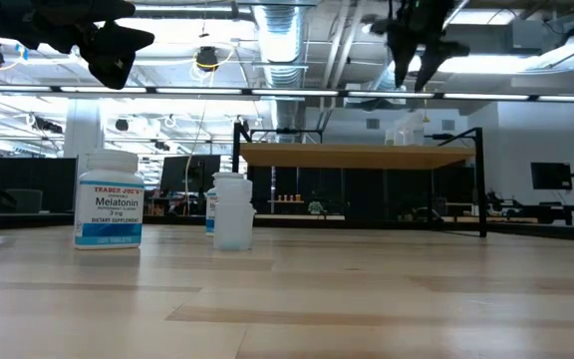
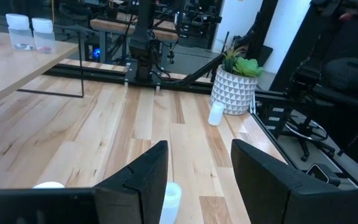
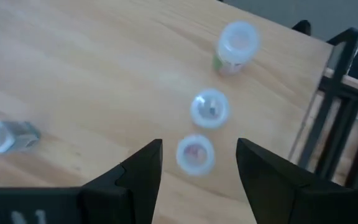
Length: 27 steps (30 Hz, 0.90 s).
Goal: Pick and place medicine bottles onto shelf by color
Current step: Put the bottom translucent medicine bottle onto the middle of the shelf
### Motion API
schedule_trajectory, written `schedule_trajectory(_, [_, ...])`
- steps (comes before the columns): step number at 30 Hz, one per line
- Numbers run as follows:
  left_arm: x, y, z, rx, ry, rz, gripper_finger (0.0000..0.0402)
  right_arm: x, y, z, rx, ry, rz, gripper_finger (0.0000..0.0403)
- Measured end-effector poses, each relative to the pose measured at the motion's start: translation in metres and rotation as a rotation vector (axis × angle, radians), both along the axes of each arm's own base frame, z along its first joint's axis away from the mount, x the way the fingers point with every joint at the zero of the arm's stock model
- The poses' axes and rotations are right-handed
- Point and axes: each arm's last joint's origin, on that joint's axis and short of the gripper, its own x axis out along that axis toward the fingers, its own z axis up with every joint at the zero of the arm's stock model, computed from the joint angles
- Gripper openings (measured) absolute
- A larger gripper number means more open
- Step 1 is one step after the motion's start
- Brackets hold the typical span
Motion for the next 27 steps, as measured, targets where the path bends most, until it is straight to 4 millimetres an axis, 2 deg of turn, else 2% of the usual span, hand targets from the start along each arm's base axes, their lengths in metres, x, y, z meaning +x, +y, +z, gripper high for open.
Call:
schedule_trajectory(4, [0.000, 0.000, 0.000, 0.000, 0.000, 0.000, 0.0165, -0.006, 0.019, 0.021, 0.025, 0.002, 0.027, 0.0226])
schedule_trajectory(9, [0.000, 0.000, 0.000, 0.000, 0.000, 0.000, 0.0165, -0.002, 0.057, 0.033, 0.112, -0.020, 0.197, 0.0226])
schedule_trajectory(15, [0.000, 0.000, 0.000, 0.000, 0.000, 0.001, 0.0165, 0.009, 0.112, 0.034, 0.137, -0.016, 0.441, 0.0226])
schedule_trajectory(20, [0.000, 0.000, 0.000, 0.000, 0.000, 0.000, 0.0165, 0.009, 0.160, 0.033, 0.147, -0.006, 0.620, 0.0226])
schedule_trajectory(27, [0.000, 0.000, 0.000, -0.031, 0.006, 0.004, 0.0165, 0.003, 0.220, 0.029, 0.072, 0.005, 0.741, 0.0226])
